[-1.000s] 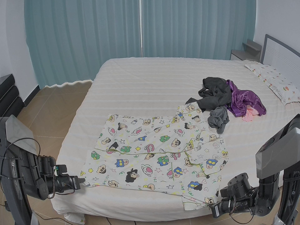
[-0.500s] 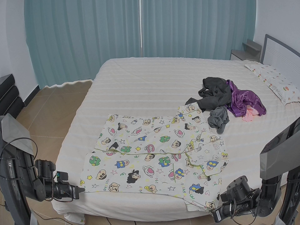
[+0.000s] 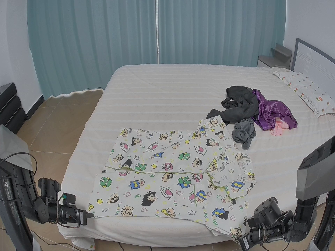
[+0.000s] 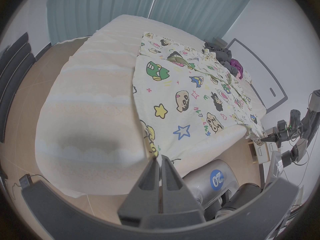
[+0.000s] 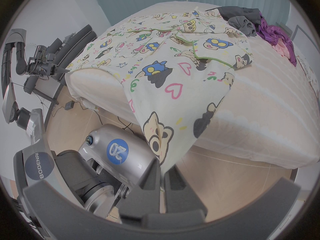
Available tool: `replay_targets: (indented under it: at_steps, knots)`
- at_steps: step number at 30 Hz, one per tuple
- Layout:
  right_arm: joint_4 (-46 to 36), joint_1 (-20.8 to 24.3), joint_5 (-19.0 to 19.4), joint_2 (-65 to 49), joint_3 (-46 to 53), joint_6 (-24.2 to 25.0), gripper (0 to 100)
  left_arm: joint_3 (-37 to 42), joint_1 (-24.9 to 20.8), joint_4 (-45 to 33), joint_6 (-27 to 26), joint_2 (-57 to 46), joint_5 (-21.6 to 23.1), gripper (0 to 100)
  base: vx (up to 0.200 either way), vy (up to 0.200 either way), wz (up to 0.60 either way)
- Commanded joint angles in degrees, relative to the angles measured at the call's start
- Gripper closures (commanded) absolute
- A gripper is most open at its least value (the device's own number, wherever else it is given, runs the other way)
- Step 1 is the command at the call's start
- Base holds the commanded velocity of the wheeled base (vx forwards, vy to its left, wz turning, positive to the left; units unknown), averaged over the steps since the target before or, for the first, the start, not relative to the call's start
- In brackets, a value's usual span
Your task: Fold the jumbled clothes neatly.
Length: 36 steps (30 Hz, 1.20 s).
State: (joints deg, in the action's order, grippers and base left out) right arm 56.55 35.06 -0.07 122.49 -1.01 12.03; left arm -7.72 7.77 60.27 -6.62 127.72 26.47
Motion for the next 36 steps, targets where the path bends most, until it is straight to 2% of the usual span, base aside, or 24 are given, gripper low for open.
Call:
replay_targets:
  at_steps: [1, 9, 24, 30, 36]
  knots:
    - [-2.8, 0.5, 0.1, -3.4, 1.0, 0.0, 100, -0.1, 0.0, -1.7, -0.1, -2.4, 0.0, 100, 0.0, 0.0, 0.0]
    - [-6.6, 1.0, 0.2, -6.0, 1.0, 0.0, 100, 0.0, 0.9, -6.0, -3.2, -3.9, 0.0, 100, 0.0, 0.0, 0.0]
    - [-14.9, 3.4, 0.0, -10.9, 1.0, -0.3, 100, -0.2, 1.6, -19.3, -7.6, -10.7, 0.0, 100, 0.0, 0.0, 0.0]
    - [-20.3, 5.5, 0.2, -14.7, 1.0, -0.2, 100, -1.1, 1.6, -27.3, -9.9, -14.3, 0.0, 100, 0.0, 0.0, 0.0]
    - [-19.7, 5.2, 0.2, -18.9, 1.0, 0.5, 100, -6.3, 1.6, -36.9, -9.3, -20.1, 0.3, 100, 0.0, 0.0, 0.0]
